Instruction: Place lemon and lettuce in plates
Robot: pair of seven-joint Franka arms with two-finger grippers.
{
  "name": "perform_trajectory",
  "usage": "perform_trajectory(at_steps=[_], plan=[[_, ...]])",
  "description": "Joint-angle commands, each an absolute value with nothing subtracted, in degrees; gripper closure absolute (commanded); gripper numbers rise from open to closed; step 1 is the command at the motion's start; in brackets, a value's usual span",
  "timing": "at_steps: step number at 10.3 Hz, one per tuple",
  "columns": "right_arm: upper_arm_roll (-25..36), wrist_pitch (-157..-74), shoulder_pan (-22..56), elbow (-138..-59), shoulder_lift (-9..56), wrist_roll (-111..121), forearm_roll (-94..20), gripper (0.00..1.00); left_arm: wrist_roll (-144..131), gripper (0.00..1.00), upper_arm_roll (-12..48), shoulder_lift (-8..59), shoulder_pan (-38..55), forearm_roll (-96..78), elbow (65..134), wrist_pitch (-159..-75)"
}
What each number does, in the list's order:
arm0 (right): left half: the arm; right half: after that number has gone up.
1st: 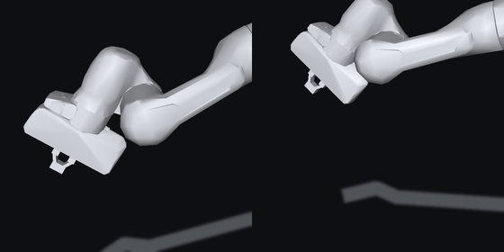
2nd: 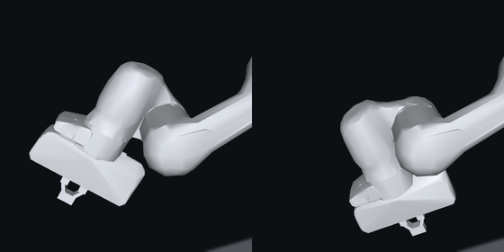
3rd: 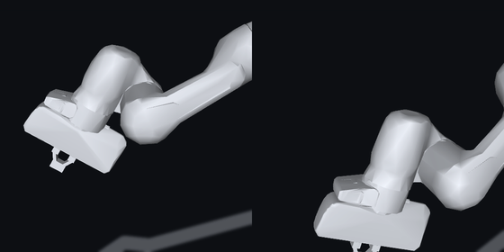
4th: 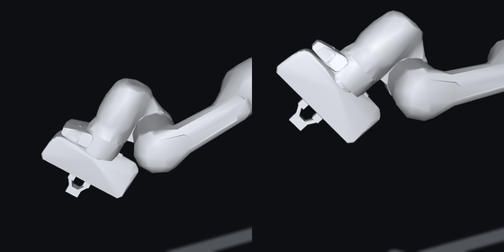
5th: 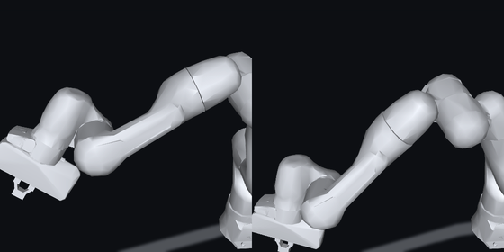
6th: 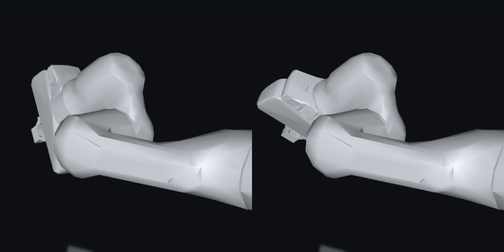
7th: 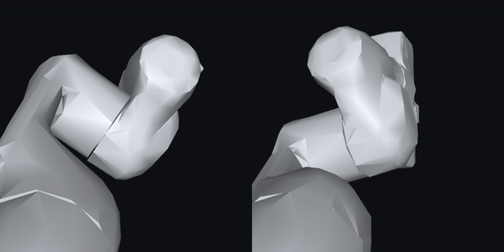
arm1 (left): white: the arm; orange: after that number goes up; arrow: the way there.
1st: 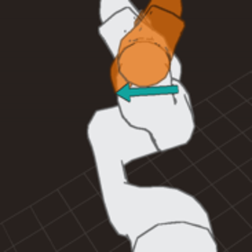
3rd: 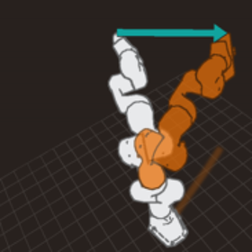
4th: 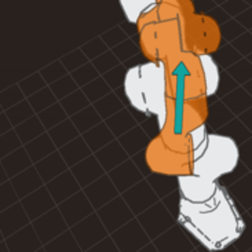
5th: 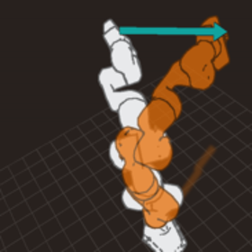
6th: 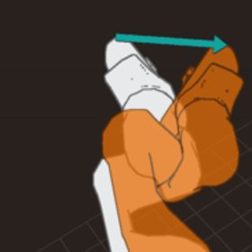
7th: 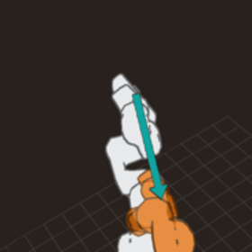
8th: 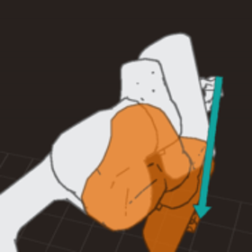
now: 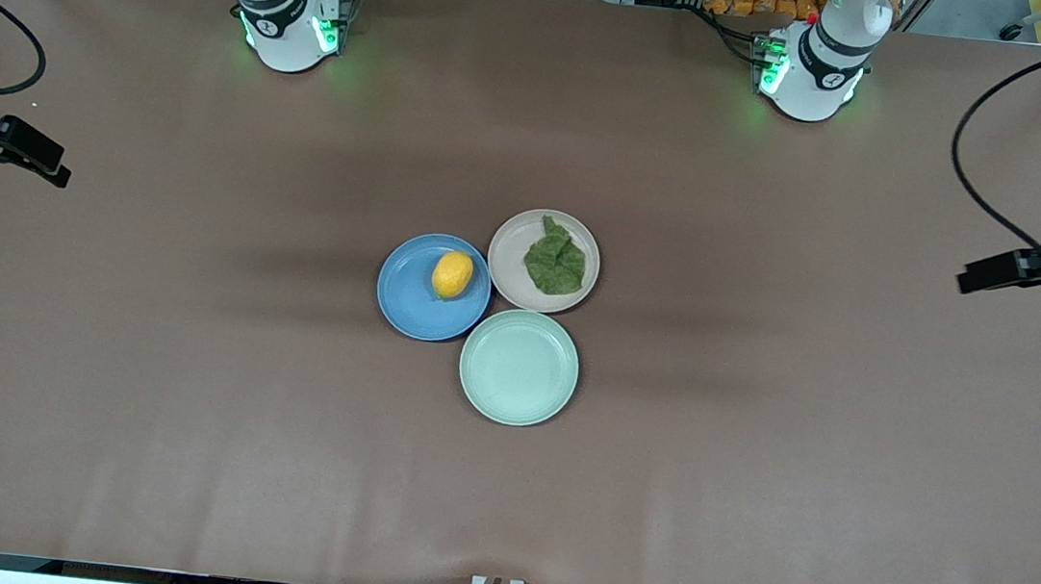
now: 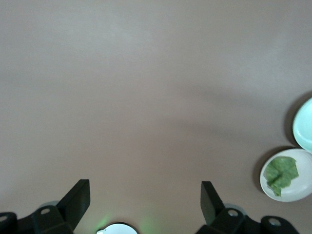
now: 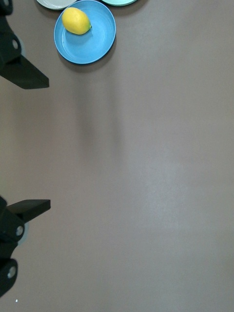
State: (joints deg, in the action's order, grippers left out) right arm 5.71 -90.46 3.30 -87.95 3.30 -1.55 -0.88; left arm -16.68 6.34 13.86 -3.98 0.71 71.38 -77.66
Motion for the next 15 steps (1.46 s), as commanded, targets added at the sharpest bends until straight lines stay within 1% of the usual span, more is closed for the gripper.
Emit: perform_trajectory(at_steps=[1,4,9,15], plan=[[6.2,-91.8,3.7,-89.6,2.3,-0.9,-0.9,0.00,-15.6,0.00,3.5,13.2,-2.1,-0.1,71.9,-78.6],[6.2,-92.3,3.8,-90.0,2.2,-0.9,-1.0,0.00,-15.7,0.00,3.1,13.6,-1.8,-0.4,72.2,-81.6],[6.2,-92.2,3.7,-90.0,2.3,-0.9,-1.0,0.00,-14.6,0.00,3.1,13.8,-2.0,-0.4,72.2,-82.2],[6.2,-91.8,3.8,-90.4,2.3,-0.9,-0.9,0.00,-14.6,0.00,2.9,14.5,-2.7,-3.3,72.8,-86.8]])
